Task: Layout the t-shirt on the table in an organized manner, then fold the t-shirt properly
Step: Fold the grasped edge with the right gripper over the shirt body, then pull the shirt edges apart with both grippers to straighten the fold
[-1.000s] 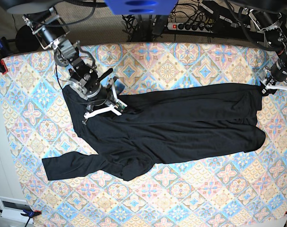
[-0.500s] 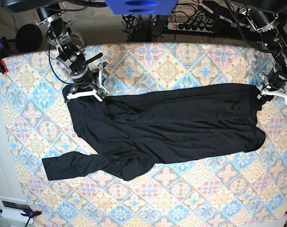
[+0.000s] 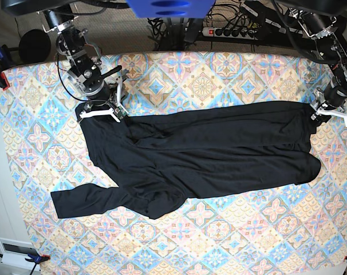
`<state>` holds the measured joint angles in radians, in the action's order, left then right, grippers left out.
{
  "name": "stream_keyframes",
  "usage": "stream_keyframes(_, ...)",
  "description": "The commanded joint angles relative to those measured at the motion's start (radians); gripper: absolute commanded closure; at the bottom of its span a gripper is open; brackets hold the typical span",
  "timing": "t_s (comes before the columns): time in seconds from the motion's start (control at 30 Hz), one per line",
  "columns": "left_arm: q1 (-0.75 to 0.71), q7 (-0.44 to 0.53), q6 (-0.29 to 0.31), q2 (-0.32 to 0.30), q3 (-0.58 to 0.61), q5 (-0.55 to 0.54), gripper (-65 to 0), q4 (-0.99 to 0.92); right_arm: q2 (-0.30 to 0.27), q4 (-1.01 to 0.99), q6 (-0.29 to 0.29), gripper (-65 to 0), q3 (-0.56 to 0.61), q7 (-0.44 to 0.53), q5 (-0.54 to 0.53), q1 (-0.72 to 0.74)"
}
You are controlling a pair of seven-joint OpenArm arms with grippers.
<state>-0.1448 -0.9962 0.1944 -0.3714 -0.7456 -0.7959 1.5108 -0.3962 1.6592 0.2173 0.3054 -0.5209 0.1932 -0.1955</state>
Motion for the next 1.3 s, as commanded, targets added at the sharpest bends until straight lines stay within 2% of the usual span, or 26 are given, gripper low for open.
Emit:
stream_keyframes(0.0,0.006,0.012,0.003,-0.024,-0.005,-0.015,-29.5,0.015,-0.010,-0.021,0.008,-20.0,-0.004,-0.069,0.015,-0.003)
stream_keyframes(0.07,0.006,0.012,0.003,-0.024,-0.005,-0.015,-29.5,0.015,-0.010,-0.031,0.008,-17.5,-0.010,-0.069,0.015,-0.002)
stream_keyframes(0.2,0.006,0.012,0.003,-0.024,-0.005,-0.015,-29.5,0.015,-0.011,-0.023,0.008,0.0,-0.065,-0.068,0.015,0.031)
stream_keyframes(0.4,0.006,0.012,0.003,-0.024,-0.005,-0.015,-29.5,0.015,-0.011,-0.020,0.008,0.0,-0.191,-0.066,0.015,0.037)
stream_keyframes(0.7,0.006,0.012,0.003,-0.024,-0.005,-0.015,-29.5,0.015,-0.011,0.012,0.008,0.0,-0.203,-0.068,0.015,0.159)
stream_keyframes(0.8,0.006,0.012,0.003,-0.024,-0.005,-0.015,-29.5,0.015,-0.011,0.008,0.008,0.0,-0.196,-0.068,0.015,0.178)
stream_keyframes(0.93,0.006,0.012,0.003,-0.024,-0.005,-0.013,-29.5,0.015,-0.011,-0.021,0.008,-0.5,-0.116,-0.068,0.015,0.252)
stream_keyframes(1.1,0.006,0.012,0.003,-0.024,-0.005,-0.013,-29.5,0.015,-0.011,-0.132,0.008,-5.7,-0.051,-0.074,0.018,0.314)
stream_keyframes(1.27,0.003,0.012,0.003,-0.024,-0.005,-0.013,-29.5,0.015,-0.011,-0.178,0.008,-10.1,-0.048,-0.075,0.018,0.311)
